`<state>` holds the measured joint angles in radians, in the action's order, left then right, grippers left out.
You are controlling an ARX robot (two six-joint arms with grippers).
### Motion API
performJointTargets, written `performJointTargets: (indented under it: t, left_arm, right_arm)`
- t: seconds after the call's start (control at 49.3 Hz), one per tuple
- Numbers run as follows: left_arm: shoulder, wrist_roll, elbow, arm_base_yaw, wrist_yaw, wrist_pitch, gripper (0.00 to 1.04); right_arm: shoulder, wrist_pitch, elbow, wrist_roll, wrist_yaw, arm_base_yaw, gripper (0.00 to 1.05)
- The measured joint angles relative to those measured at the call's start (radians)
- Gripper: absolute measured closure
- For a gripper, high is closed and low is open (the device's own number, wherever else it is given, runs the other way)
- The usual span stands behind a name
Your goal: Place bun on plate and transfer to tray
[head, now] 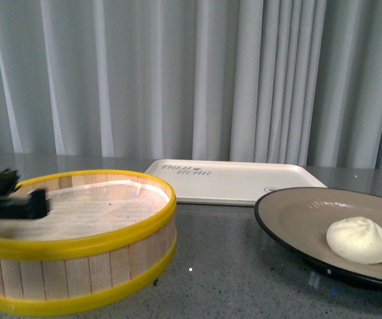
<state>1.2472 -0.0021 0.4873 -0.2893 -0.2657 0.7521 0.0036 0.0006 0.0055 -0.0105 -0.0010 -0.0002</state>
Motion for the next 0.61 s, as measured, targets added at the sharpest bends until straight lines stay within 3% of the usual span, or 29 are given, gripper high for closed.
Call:
performJointTargets:
  t: [0.122, 0.609]
  left_arm:
    - [-0.093, 0.000, -0.113, 0.064, 0.037, 0.022, 1.01]
    - [-0.369, 0.000, -0.348, 0.181, 0.163, -0.021, 1.01]
  right_arm:
    - [0.000, 0.000, 0.000, 0.000, -0.001, 0.000, 0.08]
    - [0.000, 0.000, 0.000, 0.000, 0.000, 0.000, 0.08]
